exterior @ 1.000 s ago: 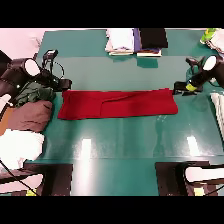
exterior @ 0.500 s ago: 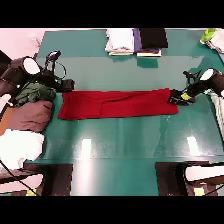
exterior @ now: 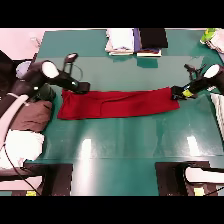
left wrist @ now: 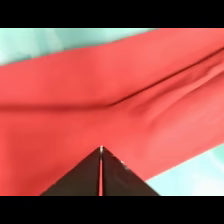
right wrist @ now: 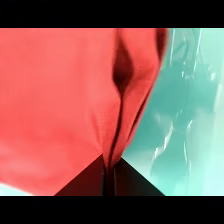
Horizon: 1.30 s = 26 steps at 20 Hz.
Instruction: Fold the shirts.
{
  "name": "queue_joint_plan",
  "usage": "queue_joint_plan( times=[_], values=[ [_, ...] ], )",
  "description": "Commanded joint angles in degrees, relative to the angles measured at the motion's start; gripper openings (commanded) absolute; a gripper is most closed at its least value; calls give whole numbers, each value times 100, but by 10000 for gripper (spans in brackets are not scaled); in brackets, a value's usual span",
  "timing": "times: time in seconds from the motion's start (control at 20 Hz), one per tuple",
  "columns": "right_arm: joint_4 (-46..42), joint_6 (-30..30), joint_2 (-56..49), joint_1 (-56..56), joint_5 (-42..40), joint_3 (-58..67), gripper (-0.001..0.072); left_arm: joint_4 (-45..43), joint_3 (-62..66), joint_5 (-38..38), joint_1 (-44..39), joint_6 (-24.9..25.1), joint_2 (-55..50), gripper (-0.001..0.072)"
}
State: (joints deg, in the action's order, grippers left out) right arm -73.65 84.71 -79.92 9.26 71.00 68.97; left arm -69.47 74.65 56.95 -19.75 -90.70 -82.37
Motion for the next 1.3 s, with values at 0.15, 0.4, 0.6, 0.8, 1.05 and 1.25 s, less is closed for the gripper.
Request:
queue_joint_plan(
  times=[0.15,0.4,0.6,0.8,1.05,1.25],
  values=[
    [44,149,957,-627,973,1139,19,319,1196,-439,-1161,-76,-1585,26],
    [629,286,1023,-1202,1158,2157,19,664,1615,-457,-1578,61,-2347,26],
    [820,378,763,-1633,1285,2809,19,994,1615,-549,-1615,269,-2463,26],
    [815,507,385,-2142,1355,3362,19,905,1617,-498,-1609,267,-2455,26],
    [815,695,229,-2693,1045,3460,20,304,2039,170,-1163,50,-2140,26],
    [820,881,116,-3257,470,3460,20,-350,2081,415,-199,90,-1058,27]
  ],
)
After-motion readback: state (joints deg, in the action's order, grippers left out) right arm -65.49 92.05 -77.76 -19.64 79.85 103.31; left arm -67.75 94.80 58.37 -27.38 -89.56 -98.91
